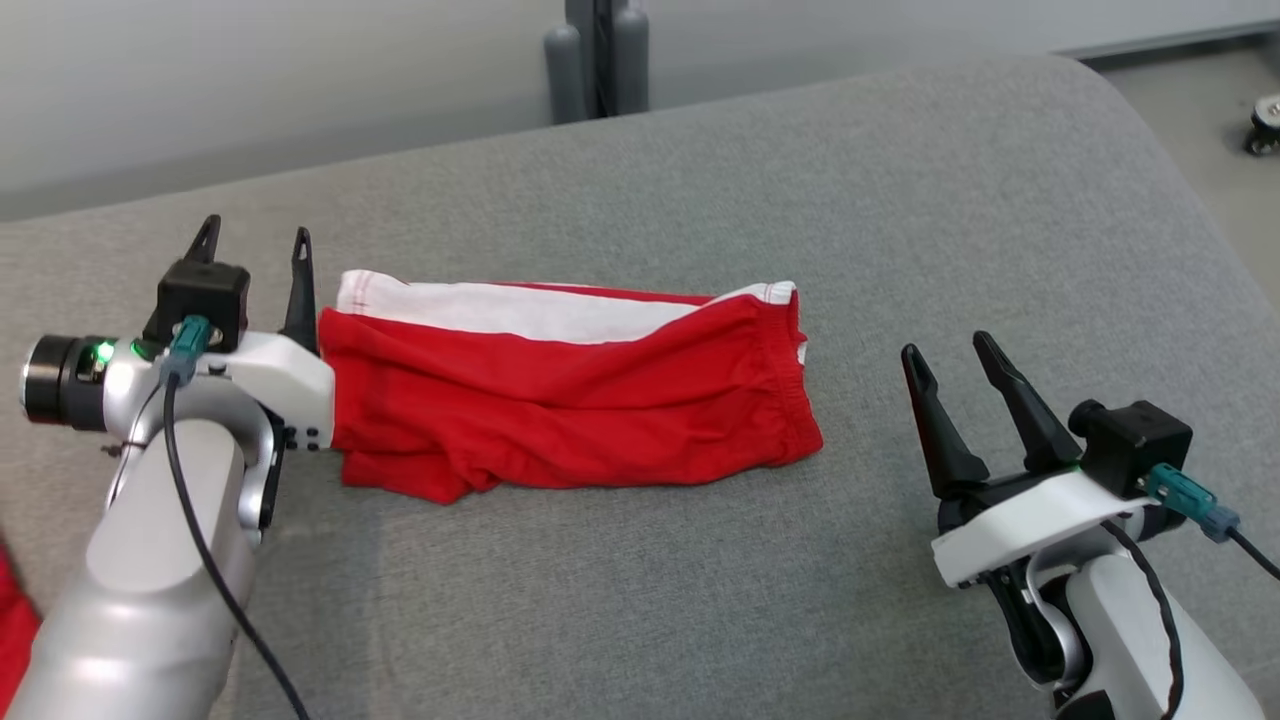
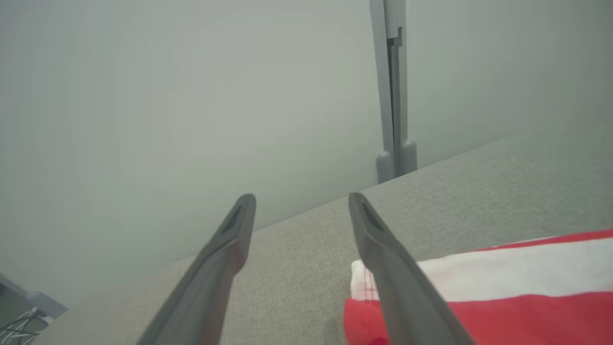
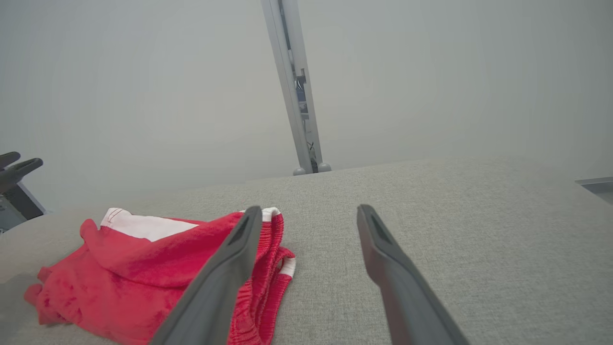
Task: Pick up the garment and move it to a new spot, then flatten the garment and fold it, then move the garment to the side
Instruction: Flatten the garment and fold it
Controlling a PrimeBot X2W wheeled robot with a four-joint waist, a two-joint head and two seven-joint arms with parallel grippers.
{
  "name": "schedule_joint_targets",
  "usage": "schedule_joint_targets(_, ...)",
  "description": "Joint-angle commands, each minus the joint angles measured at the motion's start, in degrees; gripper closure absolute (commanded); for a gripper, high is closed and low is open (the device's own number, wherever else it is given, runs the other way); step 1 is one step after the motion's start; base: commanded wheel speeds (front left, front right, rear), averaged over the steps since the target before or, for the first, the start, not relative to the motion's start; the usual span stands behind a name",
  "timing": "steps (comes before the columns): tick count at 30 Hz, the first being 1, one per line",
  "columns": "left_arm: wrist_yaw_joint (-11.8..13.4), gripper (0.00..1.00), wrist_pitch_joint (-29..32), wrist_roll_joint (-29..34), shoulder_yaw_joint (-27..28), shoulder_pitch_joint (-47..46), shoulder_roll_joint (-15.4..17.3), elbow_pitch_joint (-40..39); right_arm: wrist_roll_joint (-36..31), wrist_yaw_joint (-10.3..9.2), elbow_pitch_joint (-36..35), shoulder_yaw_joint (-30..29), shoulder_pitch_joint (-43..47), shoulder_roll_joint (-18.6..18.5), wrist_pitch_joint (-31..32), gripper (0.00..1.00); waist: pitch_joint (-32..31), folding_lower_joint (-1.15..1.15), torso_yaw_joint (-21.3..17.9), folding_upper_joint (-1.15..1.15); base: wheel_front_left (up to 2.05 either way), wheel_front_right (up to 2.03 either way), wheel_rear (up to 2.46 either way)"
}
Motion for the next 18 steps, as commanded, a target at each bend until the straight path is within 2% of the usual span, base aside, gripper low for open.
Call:
schedule_joint_targets(1,0.87,0.0,-0.39,-0.25,0.65,3.0,0.96,-3.62,-0.4,0.01,-0.29,-0.61,1.04,-0.66,-0.3,0.0,-2.45,0.0,2.13,0.0,0.0,0.0,0.0)
schedule_joint_targets(3,2.02,0.0,-0.47,0.39,1.08,6.45,1.52,-9.56,-0.5,0.01,-0.47,-0.93,1.85,-0.89,-0.3,0.0,-3.63,0.0,3.16,0.0,0.0,0.0,0.0)
schedule_joint_targets(4,2.02,0.0,-0.47,0.39,1.08,6.45,1.52,-9.56,-0.5,0.01,-0.47,-0.93,1.85,-0.89,-0.3,0.0,-3.63,0.0,3.16,0.0,0.0,0.0,0.0)
schedule_joint_targets(13,5.97,0.0,-0.48,0.67,4.3,28.17,0.63,-34.75,-1.3,0.01,-1.6,-2.25,5.38,-1.1,-0.06,0.0,-7.93,0.0,6.5,0.0,0.0,0.0,0.0)
schedule_joint_targets(18,5.58,0.0,-0.49,1.26,5.72,35.74,-1.19,-41.25,-2.51,0.01,-2.77,-3.56,7.36,-0.37,-0.14,0.0,-9.3,0.0,7.43,0.0,0.0,0.0,0.0)
